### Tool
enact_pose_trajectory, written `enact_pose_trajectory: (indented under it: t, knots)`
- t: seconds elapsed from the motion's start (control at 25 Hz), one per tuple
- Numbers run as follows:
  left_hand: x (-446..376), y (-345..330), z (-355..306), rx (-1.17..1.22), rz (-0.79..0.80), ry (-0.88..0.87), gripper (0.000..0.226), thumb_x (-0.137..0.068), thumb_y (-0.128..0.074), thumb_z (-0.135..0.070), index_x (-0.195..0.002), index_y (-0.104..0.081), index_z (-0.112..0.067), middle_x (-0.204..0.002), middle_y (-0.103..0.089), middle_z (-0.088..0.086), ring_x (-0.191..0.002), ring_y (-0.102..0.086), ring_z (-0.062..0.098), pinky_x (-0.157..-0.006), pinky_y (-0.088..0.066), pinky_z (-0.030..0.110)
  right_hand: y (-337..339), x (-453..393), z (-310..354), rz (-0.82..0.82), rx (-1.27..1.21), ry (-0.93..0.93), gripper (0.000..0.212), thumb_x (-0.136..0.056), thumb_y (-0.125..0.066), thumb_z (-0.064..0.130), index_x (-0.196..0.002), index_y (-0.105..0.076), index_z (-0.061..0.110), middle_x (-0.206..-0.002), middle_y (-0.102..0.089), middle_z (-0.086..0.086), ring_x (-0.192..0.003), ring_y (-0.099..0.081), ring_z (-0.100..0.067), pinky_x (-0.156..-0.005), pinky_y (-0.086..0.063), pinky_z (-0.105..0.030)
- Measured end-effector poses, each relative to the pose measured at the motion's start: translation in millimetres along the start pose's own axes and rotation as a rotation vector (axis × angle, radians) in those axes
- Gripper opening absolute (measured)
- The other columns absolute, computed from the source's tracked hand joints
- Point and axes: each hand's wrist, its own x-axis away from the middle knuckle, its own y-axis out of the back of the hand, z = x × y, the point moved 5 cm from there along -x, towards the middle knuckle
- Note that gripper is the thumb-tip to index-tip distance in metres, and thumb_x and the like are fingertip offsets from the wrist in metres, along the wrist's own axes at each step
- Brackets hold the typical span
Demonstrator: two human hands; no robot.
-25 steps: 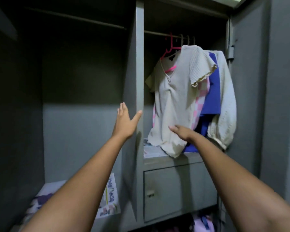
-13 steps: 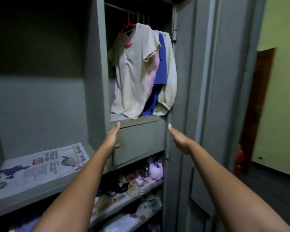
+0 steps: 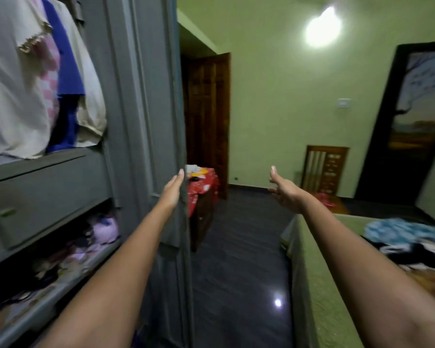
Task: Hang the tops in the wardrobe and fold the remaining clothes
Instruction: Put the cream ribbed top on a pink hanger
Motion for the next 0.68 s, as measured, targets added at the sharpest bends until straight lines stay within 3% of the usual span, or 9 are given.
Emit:
enact_pose_trajectory:
  t: [0.08,0.2,0.32,0.52,0.68]
  knots:
    - [6,-61,-15,0.035,0.098,-0.032,0.052,-0.101,-0.035,-0.042,-0.146,-0.033,-0.015,-0.138,-0.039,-0.008,-0.127,-0.039,0.009,-0.1,-0.036,0.021,60,21,-16,-0.102,-0.012,-0.034,0.078,-0.093,-0.021,0.066,-0.153,-0.013,0.016,-0.155,-0.025,-0.016,-0.144,-0.022,-0.032,-0.117,-0.019,-0.044]
    - [3,-133,-21,0.045,0.216,-0.062,0.068,-0.097,-0.037,-0.053,-0.15,-0.024,-0.012,-0.156,-0.024,0.001,-0.143,-0.025,0.016,-0.119,-0.018,0.035,123,48,-31,-0.214,-0.062,-0.062,0.085,-0.088,-0.025,0.07,-0.152,-0.017,0.016,-0.137,-0.047,-0.01,-0.127,-0.045,-0.027,-0.103,-0.036,-0.039]
    - [0,-183,-29,0.032,0.307,-0.073,0.075,-0.094,-0.037,-0.059,-0.152,-0.019,-0.016,-0.158,-0.018,0.0,-0.145,-0.018,0.017,-0.12,-0.015,0.042,169,52,-45,-0.277,-0.085,-0.067,0.085,-0.088,-0.026,0.072,-0.152,-0.018,0.017,-0.154,-0.026,-0.016,-0.141,-0.027,-0.031,-0.115,-0.02,-0.046]
    - [-58,-222,-55,0.043,0.29,-0.149,0.075,-0.093,-0.037,-0.061,-0.151,-0.02,-0.018,-0.158,-0.02,-0.002,-0.145,-0.02,0.017,-0.119,-0.017,0.042,210,5,-35,-0.334,-0.101,-0.015,0.086,-0.088,-0.026,0.072,-0.152,-0.019,0.015,-0.155,-0.023,-0.016,-0.142,-0.025,-0.033,-0.115,-0.023,-0.048]
    - [-131,-247,-30,0.047,0.284,-0.14,0.073,-0.094,-0.035,-0.061,-0.152,-0.017,-0.019,-0.159,-0.018,-0.001,-0.145,-0.02,0.02,-0.118,-0.021,0.043,209,-79,-51,-0.283,-0.058,-0.044,0.092,-0.084,-0.027,0.077,-0.153,-0.013,0.018,-0.158,-0.016,-0.013,-0.144,-0.019,-0.033,-0.116,-0.018,-0.051]
